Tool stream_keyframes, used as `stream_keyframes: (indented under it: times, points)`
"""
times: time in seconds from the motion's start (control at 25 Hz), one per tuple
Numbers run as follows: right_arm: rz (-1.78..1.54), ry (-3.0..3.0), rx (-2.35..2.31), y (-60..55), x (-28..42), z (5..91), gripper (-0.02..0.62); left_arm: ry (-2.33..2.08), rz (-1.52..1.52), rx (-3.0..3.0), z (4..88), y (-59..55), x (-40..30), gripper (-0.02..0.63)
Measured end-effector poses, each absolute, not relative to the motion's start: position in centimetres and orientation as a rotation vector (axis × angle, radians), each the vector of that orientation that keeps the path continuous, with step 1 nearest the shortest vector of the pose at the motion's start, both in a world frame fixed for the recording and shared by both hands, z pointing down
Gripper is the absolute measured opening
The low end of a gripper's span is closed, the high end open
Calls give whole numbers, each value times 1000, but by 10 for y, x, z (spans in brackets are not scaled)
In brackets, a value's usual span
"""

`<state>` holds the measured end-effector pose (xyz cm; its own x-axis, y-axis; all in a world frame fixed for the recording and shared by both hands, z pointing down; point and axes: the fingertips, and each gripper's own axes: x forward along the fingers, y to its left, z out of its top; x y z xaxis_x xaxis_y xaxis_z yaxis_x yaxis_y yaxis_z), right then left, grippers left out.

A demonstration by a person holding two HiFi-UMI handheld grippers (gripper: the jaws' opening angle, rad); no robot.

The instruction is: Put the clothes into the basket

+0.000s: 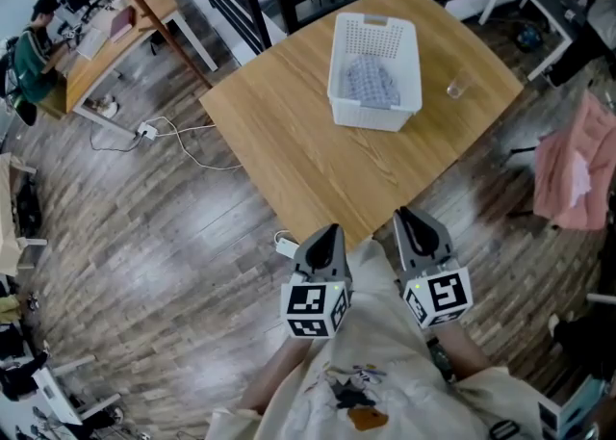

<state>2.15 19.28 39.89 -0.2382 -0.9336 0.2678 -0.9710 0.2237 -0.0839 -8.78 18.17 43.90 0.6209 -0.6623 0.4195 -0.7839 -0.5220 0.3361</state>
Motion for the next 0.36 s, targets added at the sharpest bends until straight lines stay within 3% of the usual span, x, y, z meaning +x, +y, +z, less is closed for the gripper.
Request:
stream_keyframes:
  times: [0.36]
  points:
    - [347, -2322, 1833, 194, 12, 388, 46, -1139, 341, 2321, 446, 187, -102, 0]
